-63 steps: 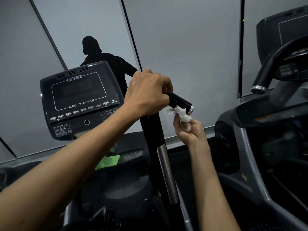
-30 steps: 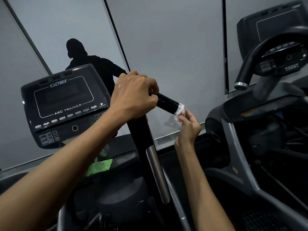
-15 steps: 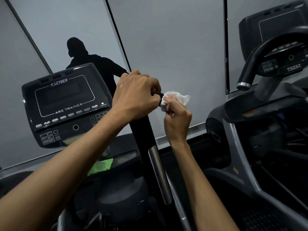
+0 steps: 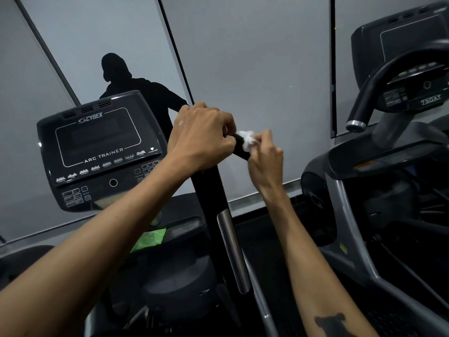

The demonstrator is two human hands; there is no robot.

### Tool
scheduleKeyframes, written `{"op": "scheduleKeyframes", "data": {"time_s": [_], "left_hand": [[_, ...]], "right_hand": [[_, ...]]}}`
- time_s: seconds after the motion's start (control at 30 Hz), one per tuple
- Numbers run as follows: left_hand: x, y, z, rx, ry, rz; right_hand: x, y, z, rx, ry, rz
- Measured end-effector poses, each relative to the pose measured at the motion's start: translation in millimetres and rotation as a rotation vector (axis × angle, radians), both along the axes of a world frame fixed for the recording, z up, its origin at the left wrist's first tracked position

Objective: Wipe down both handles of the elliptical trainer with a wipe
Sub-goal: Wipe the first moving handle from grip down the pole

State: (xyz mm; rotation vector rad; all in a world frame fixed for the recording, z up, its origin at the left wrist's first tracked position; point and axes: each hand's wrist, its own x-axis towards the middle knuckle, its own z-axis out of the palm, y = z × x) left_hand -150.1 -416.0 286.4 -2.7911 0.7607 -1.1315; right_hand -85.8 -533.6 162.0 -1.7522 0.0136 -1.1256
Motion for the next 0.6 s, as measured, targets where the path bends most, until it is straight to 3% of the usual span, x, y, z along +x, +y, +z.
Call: {"op": "scheduleKeyframes", "data": {"time_s": [0.13, 0.2, 0.3, 0.43, 0.53, 0.6], "left_hand": [[0, 1, -1, 0.009, -0.006, -0.007], [0, 1, -1, 0.008, -0.008, -0.008], [3, 1, -1, 0.004, -0.005, -0.005], [2, 2, 0, -0.002, -0.004, -0.020], [2, 3, -1, -0.001, -0.008, -0.025], [3, 2, 0, 0.001, -0.011, -0.027]], "right_hand": [[-13, 22, -6, -0.187, -0.187, 0.051], [-11, 4, -11, -0.127, -0.067, -0.032], [-3, -8, 5, 0.013, 0.120, 0.022], [-12, 25, 6, -0.188, -0.136, 0.136], [-13, 8, -11, -0.234, -0.082, -0.021], [-7, -5, -9, -0.128, 0.035, -0.066]]}}
